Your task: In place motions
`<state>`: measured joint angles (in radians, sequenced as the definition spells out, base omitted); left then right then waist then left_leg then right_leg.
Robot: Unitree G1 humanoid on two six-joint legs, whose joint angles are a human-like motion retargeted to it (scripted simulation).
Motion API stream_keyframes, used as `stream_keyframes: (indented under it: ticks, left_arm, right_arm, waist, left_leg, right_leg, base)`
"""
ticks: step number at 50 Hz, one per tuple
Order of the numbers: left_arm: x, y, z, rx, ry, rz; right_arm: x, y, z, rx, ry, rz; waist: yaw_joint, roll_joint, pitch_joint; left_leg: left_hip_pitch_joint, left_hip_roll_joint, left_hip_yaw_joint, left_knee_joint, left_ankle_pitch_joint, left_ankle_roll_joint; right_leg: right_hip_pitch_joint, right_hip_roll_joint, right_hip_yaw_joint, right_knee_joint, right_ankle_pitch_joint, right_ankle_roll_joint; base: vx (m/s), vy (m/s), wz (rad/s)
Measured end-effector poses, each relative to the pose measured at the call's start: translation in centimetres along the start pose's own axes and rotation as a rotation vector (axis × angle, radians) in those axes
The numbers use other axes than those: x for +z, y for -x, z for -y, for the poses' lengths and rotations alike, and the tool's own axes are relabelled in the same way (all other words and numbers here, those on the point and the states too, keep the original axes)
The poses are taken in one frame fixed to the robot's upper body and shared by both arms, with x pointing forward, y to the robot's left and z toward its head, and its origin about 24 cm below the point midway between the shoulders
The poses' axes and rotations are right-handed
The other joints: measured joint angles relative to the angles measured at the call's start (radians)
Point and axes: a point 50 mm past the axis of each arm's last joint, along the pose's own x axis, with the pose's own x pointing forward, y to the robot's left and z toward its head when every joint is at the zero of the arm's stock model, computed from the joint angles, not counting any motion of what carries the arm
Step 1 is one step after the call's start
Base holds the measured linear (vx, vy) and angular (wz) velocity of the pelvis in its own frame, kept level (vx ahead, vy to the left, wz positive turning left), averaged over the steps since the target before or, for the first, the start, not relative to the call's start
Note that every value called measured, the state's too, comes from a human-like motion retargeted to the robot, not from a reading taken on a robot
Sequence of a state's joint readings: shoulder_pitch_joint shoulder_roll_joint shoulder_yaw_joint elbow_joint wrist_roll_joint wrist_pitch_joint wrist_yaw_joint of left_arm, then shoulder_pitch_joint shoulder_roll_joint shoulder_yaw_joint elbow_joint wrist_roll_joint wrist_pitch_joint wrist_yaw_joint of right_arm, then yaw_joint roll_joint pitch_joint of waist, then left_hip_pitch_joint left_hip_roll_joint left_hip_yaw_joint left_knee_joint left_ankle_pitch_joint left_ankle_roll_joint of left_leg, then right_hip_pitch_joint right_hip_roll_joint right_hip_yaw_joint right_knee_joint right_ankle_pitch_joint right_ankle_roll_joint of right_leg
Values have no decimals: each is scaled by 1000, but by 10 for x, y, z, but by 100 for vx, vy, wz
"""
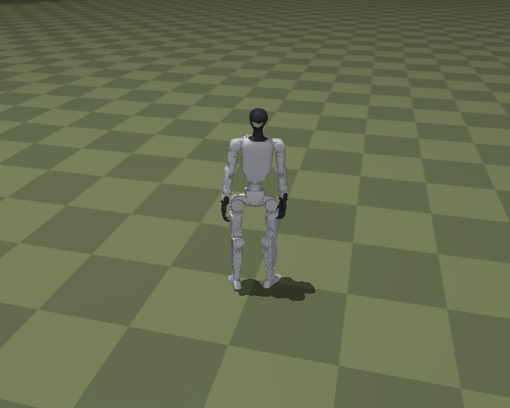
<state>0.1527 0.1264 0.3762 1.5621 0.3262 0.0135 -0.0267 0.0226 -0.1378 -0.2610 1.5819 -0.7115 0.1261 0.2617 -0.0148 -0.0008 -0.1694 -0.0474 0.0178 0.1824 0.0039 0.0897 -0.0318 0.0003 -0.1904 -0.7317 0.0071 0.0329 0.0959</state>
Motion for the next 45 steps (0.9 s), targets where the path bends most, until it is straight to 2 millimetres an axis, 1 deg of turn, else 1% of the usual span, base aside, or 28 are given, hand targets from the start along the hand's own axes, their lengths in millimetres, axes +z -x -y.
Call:
stream_keyframes:
  ticks: [4, 7, 15, 22, 25, 27, 30, 33, 35, 38, 45]
  left_arm:
    - [-1, 0, -3, 3, 14, -3]
    - [-9, 0, -4, 2, 20, -20]
    - [-36, 1, -4, -9, 5, -97]
    - [-52, 3, 4, -36, -15, -135]
    - [-56, 3, 11, -55, -13, -148]
    - [-56, 3, 15, -69, -16, -147]
    - [-53, 3, 18, -85, -36, -137]
    - [-49, 2, 19, -89, -49, -127]
    - [-48, 2, 19, -88, -48, -125]
    - [-48, 2, 18, -85, -45, -123]
    - [-43, 1, 18, -86, -74, -111]
  right_arm:
    - [5, 1, 2, -1, 16, 3]
    - [12, 3, 3, -3, 42, 14]
    - [45, 9, 2, 14, 171, 69]
    - [78, 16, 0, -9, 373, 113]
    - [90, 20, 0, -24, 456, 118]
    - [98, 23, 0, -40, 506, 120]
    - [109, 28, 1, -64, 570, 117]
    - [115, 31, 2, -82, 620, 102]
    - [117, 33, 4, -92, 651, 86]
    - [120, 34, 5, -101, 680, 75]
    - [129, 39, 5, -95, 641, 113]
  waist:
    - [-28, 1, -24]
    - [-62, 8, -43]
    - [-175, 30, -63]
    - [-260, 55, -63]
    - [-327, 82, -52]
    - [-392, 106, -33]
    - [-484, 139, 2]
    - [-543, 156, 32]
    - [-572, 166, 44]
    - [-576, 172, 47]
    - [-615, 174, 67]
  left_leg:
    - [2, 20, 37, -4, -25, -1]
    - [9, 40, 79, -9, -44, -3]
    - [76, 104, 257, -9, -112, -23]
    - [136, 134, 400, 8, -163, -38]
    - [149, 142, 452, 8, -173, -45]
    - [149, 150, 473, 9, -177, -50]
    - [149, 161, 503, 10, -183, -54]
    - [157, 162, 536, 13, -189, -56]
    - [162, 163, 559, 15, -194, -58]
    - [172, 156, 612, 20, -204, -62]
    - [187, 151, 642, 39, -229, -64]
  right_leg:
    - [-62, -1, 70, 26, 10, -9]
    - [-115, 6, 140, 43, 22, -14]
    - [-239, 69, 386, 63, 71, -30]
    - [-319, 165, 628, 49, 138, -38]
    - [-337, 193, 662, 40, 165, -28]
    - [-345, 204, 666, 34, 181, -15]
    - [-357, 218, 664, 27, 202, 4]
    - [-365, 230, 675, 22, 220, 22]
    - [-371, 238, 678, 18, 230, 30]
    - [-372, 253, 710, 7, 237, 49]
    - [-389, 247, 704, 11, 247, 99]
  base:
    - [-9, -22, -81]
    - [-12, -27, -114]
    - [-15, -27, -158]
    - [-25, -23, -193]
    - [-28, -13, -136]
    - [-33, -6, -82]
    - [-30, 0, -71]
    - [-22, 5, -86]
    - [-15, 5, -92]
    - [-14, 3, -116]
    - [-10, 4, -50]
